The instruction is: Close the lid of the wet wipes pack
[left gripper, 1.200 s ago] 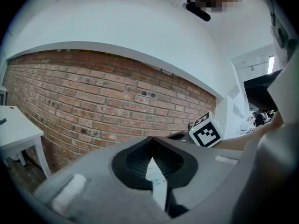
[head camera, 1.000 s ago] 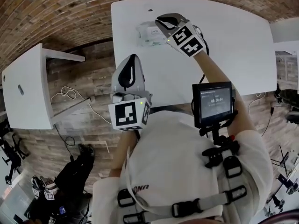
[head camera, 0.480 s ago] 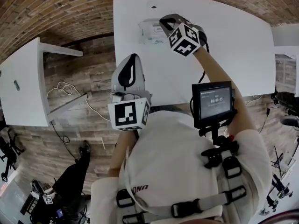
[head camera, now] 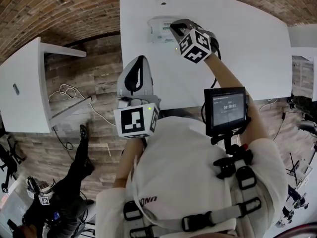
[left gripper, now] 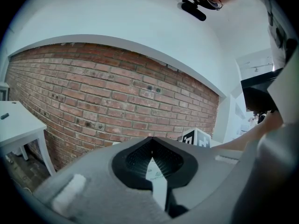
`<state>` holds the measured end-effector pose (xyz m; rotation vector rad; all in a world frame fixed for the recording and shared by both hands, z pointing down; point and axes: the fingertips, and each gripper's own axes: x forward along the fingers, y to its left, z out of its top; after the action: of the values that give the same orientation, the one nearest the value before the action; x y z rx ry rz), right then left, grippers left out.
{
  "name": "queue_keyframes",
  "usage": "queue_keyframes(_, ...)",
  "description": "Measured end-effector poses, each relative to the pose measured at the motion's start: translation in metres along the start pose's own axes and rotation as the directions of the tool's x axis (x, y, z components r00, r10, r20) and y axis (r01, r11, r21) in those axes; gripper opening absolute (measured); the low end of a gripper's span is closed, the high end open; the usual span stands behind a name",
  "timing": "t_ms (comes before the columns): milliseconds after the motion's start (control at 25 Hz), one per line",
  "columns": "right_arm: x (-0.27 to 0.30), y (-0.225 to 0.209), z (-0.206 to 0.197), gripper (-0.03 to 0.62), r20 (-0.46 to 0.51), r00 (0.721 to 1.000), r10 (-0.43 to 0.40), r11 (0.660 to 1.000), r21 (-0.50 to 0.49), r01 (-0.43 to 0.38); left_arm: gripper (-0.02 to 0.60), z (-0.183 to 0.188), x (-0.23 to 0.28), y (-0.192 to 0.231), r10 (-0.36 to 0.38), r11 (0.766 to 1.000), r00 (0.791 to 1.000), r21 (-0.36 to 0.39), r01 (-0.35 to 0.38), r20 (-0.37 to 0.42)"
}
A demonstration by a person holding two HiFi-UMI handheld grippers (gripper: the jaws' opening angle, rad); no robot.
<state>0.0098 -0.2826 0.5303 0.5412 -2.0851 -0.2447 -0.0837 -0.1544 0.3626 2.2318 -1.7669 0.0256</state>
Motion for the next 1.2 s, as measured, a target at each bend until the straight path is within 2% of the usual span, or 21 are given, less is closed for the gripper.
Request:
queue_keyframes(280,0.002,0.007,-0.009,0.006,-0.014,1.0,0.004,1.0,0.004,-0.004,0.003,0.0,-0.001,-0.001,0.005,1.0,1.0,-0.007,-0.005,-0.024)
queue_keyframes(1200,0.004,0.009,-0.013,0.003,0.0,0.999,-0.036,0.999,-0.002,0.036,0.003,0.002,-0.002,-0.002,0.001,1.0,1.0,-0.01,-0.001,-0.016)
